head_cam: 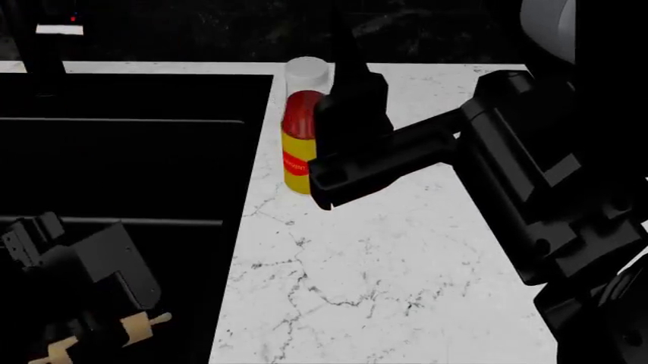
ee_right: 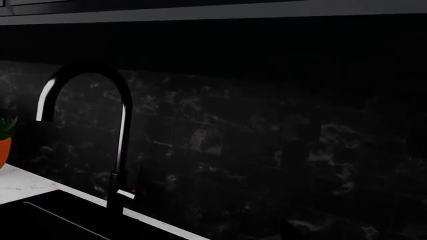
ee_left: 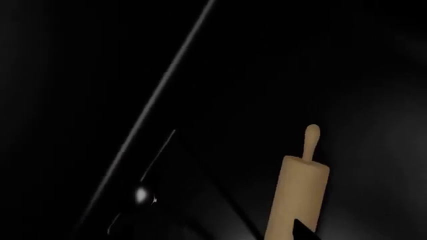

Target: Pick the rolling pin from the counter and place it in the sink

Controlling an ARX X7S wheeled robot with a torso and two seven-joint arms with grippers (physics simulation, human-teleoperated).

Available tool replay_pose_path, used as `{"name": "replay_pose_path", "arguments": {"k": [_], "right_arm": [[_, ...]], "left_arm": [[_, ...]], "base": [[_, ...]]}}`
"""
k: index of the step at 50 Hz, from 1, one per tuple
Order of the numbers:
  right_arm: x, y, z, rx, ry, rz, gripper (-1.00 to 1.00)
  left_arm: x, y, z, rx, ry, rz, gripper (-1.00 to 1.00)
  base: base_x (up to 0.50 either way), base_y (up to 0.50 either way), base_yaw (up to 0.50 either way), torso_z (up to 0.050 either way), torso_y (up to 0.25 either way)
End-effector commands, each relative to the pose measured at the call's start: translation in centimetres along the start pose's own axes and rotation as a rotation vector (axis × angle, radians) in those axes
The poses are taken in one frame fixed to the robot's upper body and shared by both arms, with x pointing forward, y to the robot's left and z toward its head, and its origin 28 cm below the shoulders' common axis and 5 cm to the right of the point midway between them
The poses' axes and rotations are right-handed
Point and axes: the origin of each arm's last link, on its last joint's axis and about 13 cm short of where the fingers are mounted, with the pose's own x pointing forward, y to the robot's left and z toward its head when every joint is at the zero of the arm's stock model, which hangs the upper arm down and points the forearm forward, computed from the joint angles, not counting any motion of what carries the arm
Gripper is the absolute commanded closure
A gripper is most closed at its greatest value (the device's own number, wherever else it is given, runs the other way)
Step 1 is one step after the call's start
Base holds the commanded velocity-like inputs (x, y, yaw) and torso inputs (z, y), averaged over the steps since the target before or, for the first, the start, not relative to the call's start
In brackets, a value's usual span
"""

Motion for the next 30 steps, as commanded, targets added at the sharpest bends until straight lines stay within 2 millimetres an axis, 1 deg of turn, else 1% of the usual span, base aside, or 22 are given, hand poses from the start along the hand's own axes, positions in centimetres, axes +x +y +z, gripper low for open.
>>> {"name": "replay_pose_path", "arguments": {"k": [1,3,6,9,10,11,14,15,17,30], "right_arm": [[-0.1,-0.1,0.0,0.001,0.0,-0.002,-1.0],[-0.2,-0.2,0.1,0.001,-0.001,-0.006,-1.0],[-0.2,-0.1,0.1,0.002,-0.003,-0.004,-1.0],[-0.2,-0.2,-0.1,0.003,-0.003,-0.004,-1.0],[-0.2,-0.2,-0.1,0.005,-0.002,-0.004,-1.0],[-0.2,-0.2,-0.2,0.006,-0.001,-0.005,-1.0],[-0.2,-0.2,-0.3,0.008,-0.002,-0.005,-1.0],[-0.1,-0.2,-0.4,0.008,-0.001,-0.005,-1.0],[-0.1,-0.2,-0.5,0.009,0.003,-0.007,-1.0],[0.0,-0.3,-1.0,0.017,0.009,-0.008,-1.0]], "left_arm": [[-2.6,1.9,0.7,-0.076,-0.104,0.077,-1.0],[-4.5,2.4,0.9,-0.078,-0.154,0.099,-1.0],[-6.2,2.7,1.1,-0.075,-0.218,0.141,-1.0],[-8.5,2.8,1.8,-0.103,-0.339,0.204,-1.0],[-8.8,2.8,2.0,-0.123,-0.356,0.217,-1.0],[-9.7,2.8,2.4,-0.139,-0.415,0.243,-1.0],[-11.5,2.3,3.2,-0.17,-0.516,0.3,-1.0],[-11.8,2.2,3.3,-0.194,-0.534,0.315,-1.0],[-13.0,2.1,3.8,-0.274,-0.623,0.383,-1.0],[-17.7,-0.9,4.6,-0.394,-0.903,0.467,-1.0]], "base": [[0.0,0.0,0.0,0.0,0.0],[0.0,0.0,0.0,0.0,0.0],[0.0,0.0,0.0,0.0,0.0],[0.0,0.0,0.0,0.0,0.0],[0.0,0.0,0.0,0.0,0.0],[0.0,0.0,0.0,0.0,0.0],[0.0,0.0,0.0,0.0,0.0],[0.0,0.0,0.0,0.0,0.0],[0.0,0.0,0.0,0.0,0.0],[0.0,0.0,0.0,0.0,0.0]]}}
